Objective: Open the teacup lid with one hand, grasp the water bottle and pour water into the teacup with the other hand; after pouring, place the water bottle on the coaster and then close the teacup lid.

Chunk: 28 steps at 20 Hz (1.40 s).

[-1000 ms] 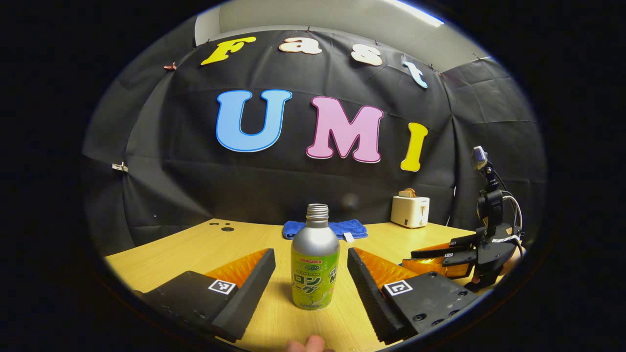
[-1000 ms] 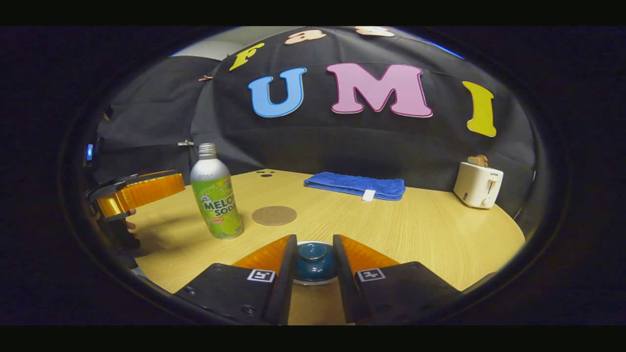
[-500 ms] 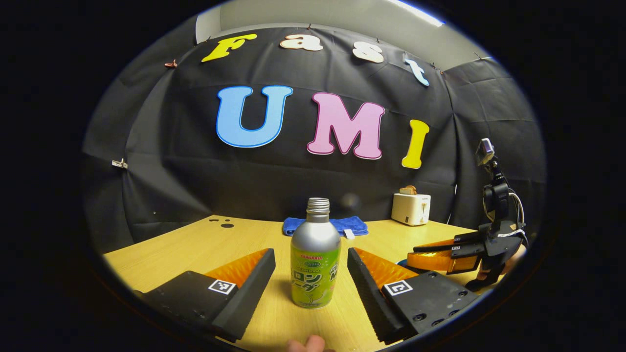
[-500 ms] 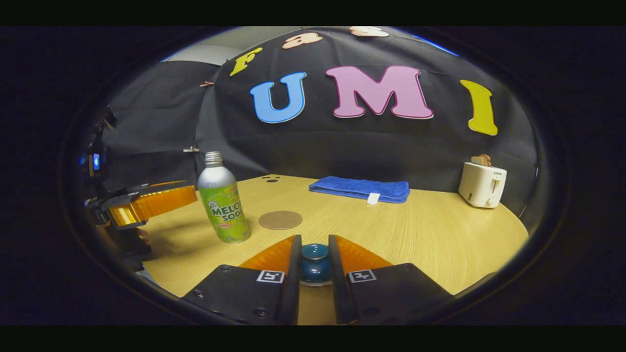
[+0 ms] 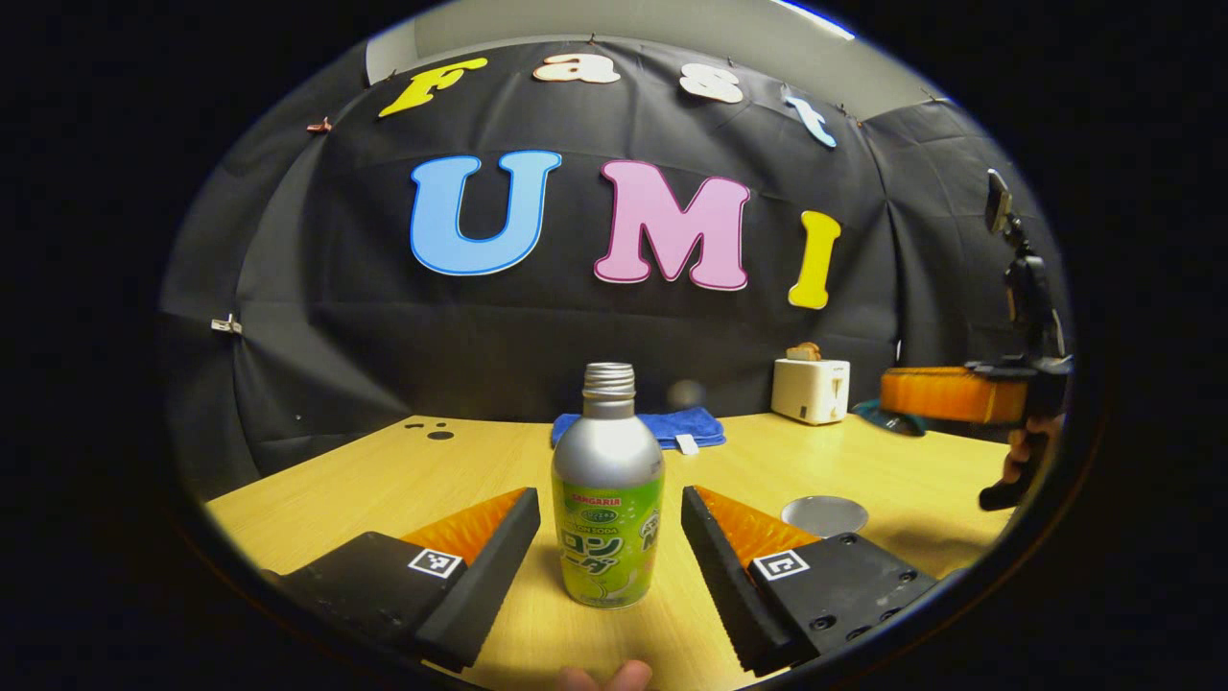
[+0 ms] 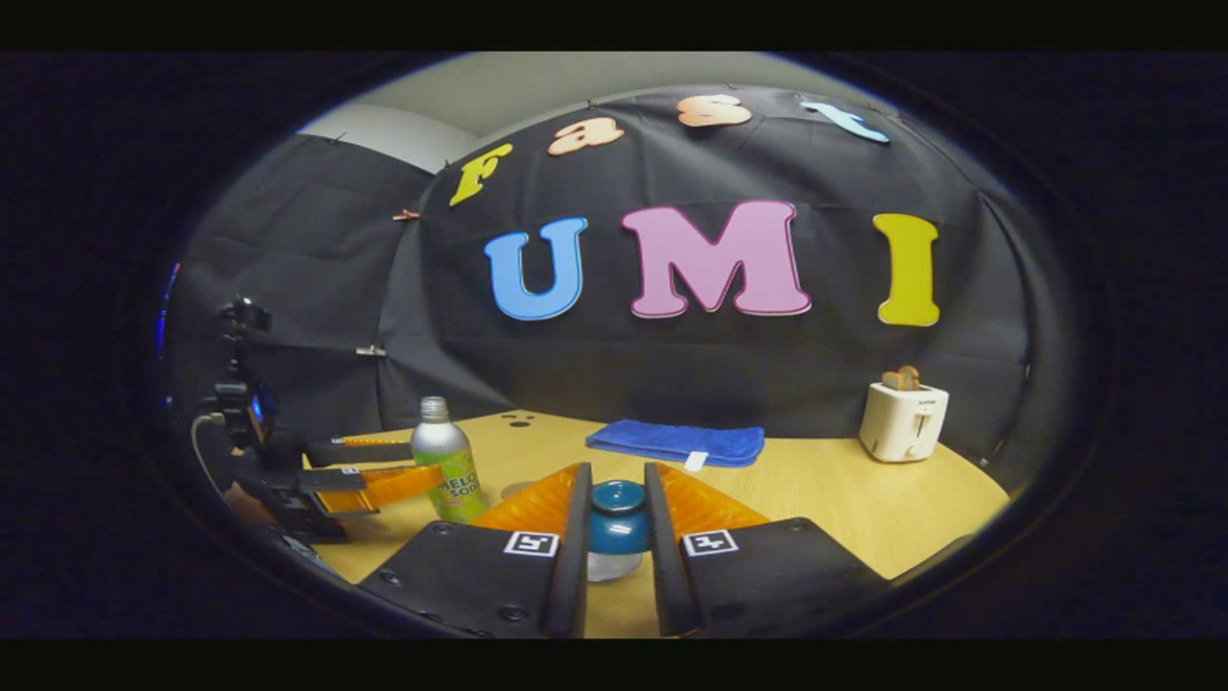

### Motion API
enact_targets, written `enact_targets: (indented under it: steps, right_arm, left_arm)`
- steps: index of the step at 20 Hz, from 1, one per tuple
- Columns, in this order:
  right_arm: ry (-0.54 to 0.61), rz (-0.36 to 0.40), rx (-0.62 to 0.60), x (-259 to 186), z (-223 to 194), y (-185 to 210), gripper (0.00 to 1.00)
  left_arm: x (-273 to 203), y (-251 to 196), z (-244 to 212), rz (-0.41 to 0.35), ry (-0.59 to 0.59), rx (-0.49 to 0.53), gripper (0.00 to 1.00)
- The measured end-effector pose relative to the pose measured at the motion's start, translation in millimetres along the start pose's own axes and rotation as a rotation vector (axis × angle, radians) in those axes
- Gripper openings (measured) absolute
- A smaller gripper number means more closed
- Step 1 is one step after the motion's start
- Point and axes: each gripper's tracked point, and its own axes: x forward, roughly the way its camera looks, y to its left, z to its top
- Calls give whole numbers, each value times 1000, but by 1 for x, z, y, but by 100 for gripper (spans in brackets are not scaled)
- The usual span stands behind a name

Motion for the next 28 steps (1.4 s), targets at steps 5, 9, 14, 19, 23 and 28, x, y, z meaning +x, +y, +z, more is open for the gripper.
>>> enact_targets:
  steps: [5,9,14,19,23,28]
  right_arm:
    - [-16,-19,10,-11,9,-18,32]
    - [-4,-48,7,-17,7,-37,32]
    - [-19,-89,34,-25,11,-65,32]
    - [-28,-151,12,-36,18,-87,32]
    - [-34,-177,3,-41,22,-96,32]
    - [-32,-185,6,-43,21,-102,27]
  left_arm:
    - [27,-1,-21,18,67,-2,95]
    - [32,-3,-22,24,73,15,84]
    - [25,1,-6,90,25,292,82]
    - [22,-20,14,100,7,697,81]
    - [29,-35,7,63,44,997,80]
    - [34,-39,-2,32,101,1236,81]
